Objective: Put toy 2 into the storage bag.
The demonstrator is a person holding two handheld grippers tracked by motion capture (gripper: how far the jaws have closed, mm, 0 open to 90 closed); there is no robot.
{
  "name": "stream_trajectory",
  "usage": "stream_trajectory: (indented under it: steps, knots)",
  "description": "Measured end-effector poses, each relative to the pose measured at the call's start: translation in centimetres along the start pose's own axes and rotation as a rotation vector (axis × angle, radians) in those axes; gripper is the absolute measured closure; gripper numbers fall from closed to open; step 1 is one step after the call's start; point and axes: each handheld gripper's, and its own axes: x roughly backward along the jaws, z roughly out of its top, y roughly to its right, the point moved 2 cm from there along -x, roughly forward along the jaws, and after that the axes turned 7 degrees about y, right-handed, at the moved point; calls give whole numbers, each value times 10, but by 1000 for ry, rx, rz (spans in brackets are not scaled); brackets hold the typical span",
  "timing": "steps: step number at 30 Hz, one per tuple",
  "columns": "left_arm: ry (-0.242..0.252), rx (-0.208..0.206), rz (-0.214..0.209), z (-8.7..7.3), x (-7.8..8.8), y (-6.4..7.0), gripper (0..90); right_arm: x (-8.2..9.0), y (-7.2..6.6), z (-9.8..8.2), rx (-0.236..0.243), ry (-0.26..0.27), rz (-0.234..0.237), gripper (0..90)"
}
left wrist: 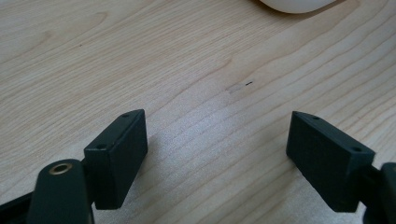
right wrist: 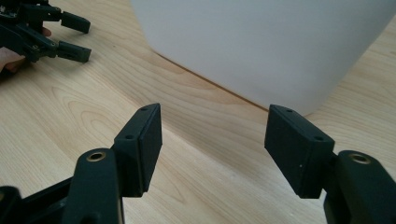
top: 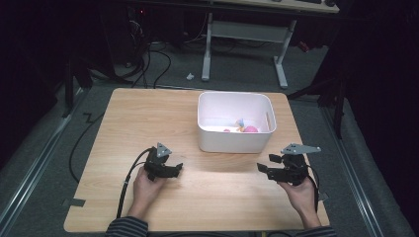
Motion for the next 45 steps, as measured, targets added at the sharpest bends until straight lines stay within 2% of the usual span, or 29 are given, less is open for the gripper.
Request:
stream_trajectory:
  steps: [8, 9, 12, 23, 25, 31, 32, 40, 45]
  knots:
    - [0, -1, 0, 0, 0, 0, 207, -11, 2, -8, -16, -8, 4, 371]
    - [0, 0, 0, 0, 0, 0, 206, -14, 3, -11, -31, -9, 7, 372]
    - [1, 0, 0, 0, 0, 0, 207, -18, 3, -14, -19, -23, -14, 379]
    - [0, 0, 0, 0, 0, 0, 206, -35, 2, -25, -37, -57, -15, 378]
    - [0, 0, 0, 0, 0, 0, 207, -37, 3, -25, -27, -53, -15, 378]
    - [1, 0, 0, 0, 0, 0, 207, -48, 5, -32, -9, -74, -47, 376]
    - [0, 0, 0, 0, 0, 0, 207, -52, 7, -35, -22, -81, -51, 373]
    - [1, 0, 0, 0, 0, 0, 207, -66, 13, -45, -39, -78, -59, 371]
    - [1, 0, 0, 0, 0, 0, 207, -74, 14, -53, -28, -88, -90, 367]
